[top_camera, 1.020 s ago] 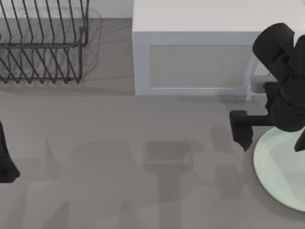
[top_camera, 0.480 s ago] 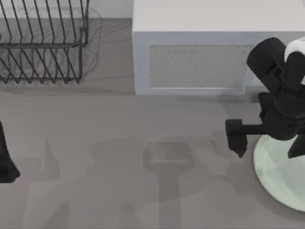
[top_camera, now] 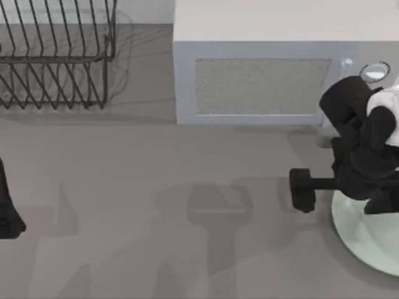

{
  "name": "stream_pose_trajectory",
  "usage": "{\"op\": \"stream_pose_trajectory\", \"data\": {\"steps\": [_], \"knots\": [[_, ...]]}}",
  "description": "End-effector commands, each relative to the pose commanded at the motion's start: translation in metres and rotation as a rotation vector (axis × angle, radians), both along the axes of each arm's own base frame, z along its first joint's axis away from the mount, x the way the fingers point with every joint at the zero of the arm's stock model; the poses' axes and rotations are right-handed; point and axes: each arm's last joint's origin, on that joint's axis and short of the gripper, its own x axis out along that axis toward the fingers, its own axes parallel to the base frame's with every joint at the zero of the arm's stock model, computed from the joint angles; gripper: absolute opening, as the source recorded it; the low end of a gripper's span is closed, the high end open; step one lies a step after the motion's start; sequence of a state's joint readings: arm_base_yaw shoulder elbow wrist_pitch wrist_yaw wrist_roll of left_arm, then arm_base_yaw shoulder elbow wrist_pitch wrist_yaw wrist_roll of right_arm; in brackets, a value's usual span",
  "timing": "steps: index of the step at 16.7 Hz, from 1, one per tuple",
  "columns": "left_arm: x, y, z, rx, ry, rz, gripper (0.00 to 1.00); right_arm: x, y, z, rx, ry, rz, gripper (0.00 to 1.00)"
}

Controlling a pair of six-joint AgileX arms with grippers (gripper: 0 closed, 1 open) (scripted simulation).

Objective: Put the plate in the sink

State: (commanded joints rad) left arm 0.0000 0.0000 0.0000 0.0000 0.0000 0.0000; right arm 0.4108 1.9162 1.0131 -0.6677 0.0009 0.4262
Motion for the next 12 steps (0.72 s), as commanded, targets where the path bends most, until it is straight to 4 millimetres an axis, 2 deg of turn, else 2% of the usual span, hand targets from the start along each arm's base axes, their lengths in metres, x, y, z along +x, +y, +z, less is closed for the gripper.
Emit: {"op": "stream_pose_trajectory", "data": {"steps": [3, 12], "knots": [[0.0000, 0.0000, 0.0000, 0.000, 0.000, 0.000, 1.00, 0.0000, 0.0000, 0.0000, 0.000, 0.000, 0.000, 1.00], [0.0000, 0.0000, 0.0000, 0.000, 0.000, 0.000, 1.00, 0.0000, 0.0000, 0.0000, 0.000, 0.000, 0.000, 0.32]]}}
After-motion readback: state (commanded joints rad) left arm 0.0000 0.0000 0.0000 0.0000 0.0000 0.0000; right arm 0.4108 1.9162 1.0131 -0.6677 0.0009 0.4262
